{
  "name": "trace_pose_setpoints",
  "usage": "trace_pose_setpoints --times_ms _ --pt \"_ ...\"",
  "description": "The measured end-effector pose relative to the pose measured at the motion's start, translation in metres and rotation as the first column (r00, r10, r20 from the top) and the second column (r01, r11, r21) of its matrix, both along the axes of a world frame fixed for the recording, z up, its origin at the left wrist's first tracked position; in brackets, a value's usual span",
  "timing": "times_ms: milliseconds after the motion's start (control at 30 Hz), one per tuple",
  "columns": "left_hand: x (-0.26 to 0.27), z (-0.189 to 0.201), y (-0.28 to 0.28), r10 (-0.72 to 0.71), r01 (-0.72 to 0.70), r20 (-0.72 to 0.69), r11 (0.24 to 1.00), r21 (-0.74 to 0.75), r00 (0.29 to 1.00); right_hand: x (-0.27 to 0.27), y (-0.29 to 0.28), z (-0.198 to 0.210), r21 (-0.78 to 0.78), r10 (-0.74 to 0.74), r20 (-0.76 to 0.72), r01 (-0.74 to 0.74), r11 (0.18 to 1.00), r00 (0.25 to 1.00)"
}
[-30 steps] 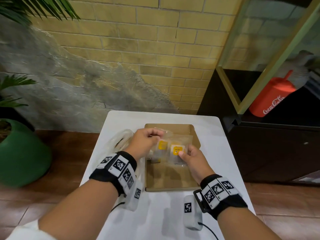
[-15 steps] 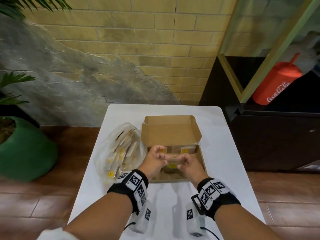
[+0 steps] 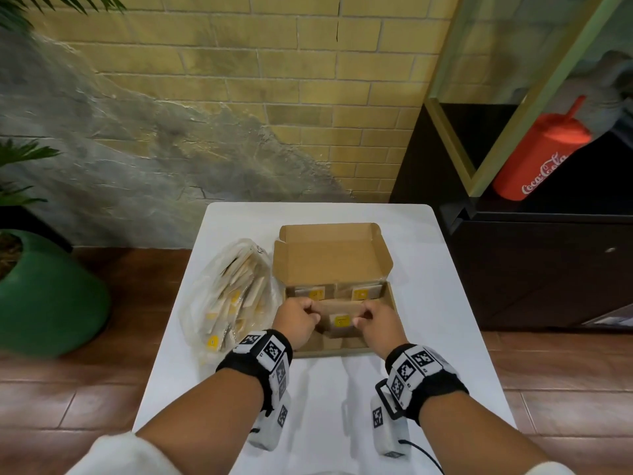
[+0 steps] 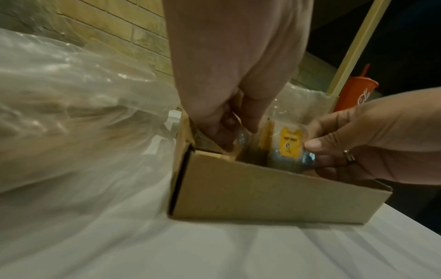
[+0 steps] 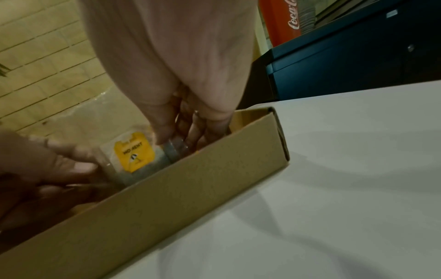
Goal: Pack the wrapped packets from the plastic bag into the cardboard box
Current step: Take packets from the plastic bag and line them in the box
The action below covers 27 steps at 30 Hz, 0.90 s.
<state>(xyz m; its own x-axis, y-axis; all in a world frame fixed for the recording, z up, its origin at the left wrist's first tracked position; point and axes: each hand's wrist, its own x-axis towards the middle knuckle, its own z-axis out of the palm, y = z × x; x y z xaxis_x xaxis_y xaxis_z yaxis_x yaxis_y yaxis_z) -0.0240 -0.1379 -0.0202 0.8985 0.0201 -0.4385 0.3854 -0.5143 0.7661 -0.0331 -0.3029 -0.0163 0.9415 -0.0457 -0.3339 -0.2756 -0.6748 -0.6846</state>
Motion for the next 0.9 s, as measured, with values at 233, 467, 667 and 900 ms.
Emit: trace_pose_setpoints --times_ms 233,467,667,900 --pt "0.016 0.019 0.007 0.037 -0.044 0.134 0.998 0.049 0.990 0.011 -0.029 0.016 0.181 -0.141 0.112 0.119 0.976 0.984" --pt "0.029 0.036 0.005 -0.399 0.328 0.106 0.855 0.402 0.911 0.020 -0.030 0.023 -0.132 0.264 0.092 -0.251 0.959 0.960" --pt "0.026 0.024 0.000 -0.569 0.537 -0.164 0.588 0.605 0.806 0.018 -0.026 0.006 -0.457 0.518 -0.143 -0.520 0.721 0.843" --pt "0.042 0.032 0.006 -0.578 0.449 -0.091 0.515 0.730 0.811 0.037 -0.027 0.013 -0.564 0.531 -0.009 -0.443 0.697 0.847"
